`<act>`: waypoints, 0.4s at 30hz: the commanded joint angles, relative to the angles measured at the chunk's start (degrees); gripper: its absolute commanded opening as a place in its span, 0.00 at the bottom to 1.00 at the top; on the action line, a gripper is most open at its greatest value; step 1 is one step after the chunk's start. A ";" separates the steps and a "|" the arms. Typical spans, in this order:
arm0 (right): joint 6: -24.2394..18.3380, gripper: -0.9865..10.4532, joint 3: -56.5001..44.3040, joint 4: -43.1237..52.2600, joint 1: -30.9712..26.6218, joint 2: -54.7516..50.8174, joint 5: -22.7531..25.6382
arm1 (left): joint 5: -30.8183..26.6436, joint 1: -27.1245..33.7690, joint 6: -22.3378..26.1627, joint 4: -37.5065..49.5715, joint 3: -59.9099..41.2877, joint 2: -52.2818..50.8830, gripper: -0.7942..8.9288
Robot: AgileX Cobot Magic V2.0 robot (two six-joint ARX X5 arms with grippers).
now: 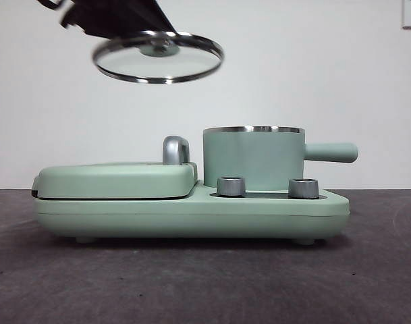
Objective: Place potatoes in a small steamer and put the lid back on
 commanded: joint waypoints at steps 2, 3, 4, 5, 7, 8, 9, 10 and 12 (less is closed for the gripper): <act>0.79 0.34 0.39 0.33 0.26 0.09 -0.02 | 0.07 -1.60 -0.35 2.32 5.70 4.44 0.10; 0.79 0.34 0.42 0.33 0.26 0.09 -0.02 | 0.07 -1.95 -0.15 2.32 7.04 5.92 0.10; 0.76 0.34 0.39 0.31 0.26 0.09 0.00 | 0.07 -2.25 0.04 2.29 8.39 7.32 0.10; 0.76 0.34 0.39 0.31 0.26 0.09 0.00 | 0.04 -2.51 0.04 2.32 9.57 8.46 0.10; 0.76 0.34 0.39 0.28 0.26 0.09 0.00 | 0.07 -2.99 0.39 2.32 12.46 11.34 0.10; 0.76 0.34 0.39 0.24 0.26 0.09 -0.02 | 0.04 -3.19 0.72 2.32 13.62 12.44 0.10; 0.79 0.34 0.39 0.22 0.26 0.09 0.00 | 0.07 -3.41 0.98 2.32 14.97 13.81 0.10; 0.79 0.34 0.39 0.20 0.26 0.09 0.00 | 0.04 -3.65 1.18 2.32 16.37 15.23 0.10; 0.79 0.34 0.42 0.17 0.26 0.09 0.00 | 0.07 -3.89 1.38 2.54 18.49 17.40 0.10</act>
